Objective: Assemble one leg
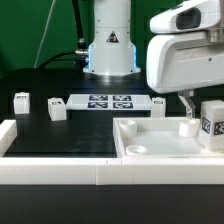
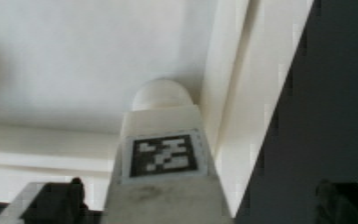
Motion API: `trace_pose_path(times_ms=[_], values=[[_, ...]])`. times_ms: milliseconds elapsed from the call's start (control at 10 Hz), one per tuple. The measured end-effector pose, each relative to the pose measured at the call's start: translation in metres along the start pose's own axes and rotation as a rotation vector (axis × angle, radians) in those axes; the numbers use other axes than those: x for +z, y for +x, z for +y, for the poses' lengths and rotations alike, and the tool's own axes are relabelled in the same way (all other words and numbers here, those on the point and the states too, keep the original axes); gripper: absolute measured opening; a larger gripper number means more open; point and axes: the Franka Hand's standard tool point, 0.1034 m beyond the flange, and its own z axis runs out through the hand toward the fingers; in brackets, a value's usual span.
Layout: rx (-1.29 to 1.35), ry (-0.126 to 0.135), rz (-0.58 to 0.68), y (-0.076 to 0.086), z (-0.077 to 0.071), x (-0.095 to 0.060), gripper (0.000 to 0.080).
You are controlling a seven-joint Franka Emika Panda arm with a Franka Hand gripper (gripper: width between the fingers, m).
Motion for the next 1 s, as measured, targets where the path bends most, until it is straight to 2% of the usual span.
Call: trace_pose_path(times_ms=[100,500,600,700,800,900,1000], values=[[-0.002,0.003,-0.025,-0.0002,0.0012,0.0013,0.0649],[-0.001,-0.003,0.006,0.0009,0.0048,0.0026,0.0649],[-0.001,-0.003,0.006,0.0009,0.0047,0.0026,0.0539],[-0.001,-0.003,0.006,0.0009,0.0047,0.0026,0.0539],[0.003,-0.003,0.006,0.0009,0.0046,0.0027,0.0325],[0.037,-0.002,0.006,0.0009,0.0046,0.0027,0.0290],[0.036,-0.003,0.006,0.0009,0.0049,0.0027,0.0290]])
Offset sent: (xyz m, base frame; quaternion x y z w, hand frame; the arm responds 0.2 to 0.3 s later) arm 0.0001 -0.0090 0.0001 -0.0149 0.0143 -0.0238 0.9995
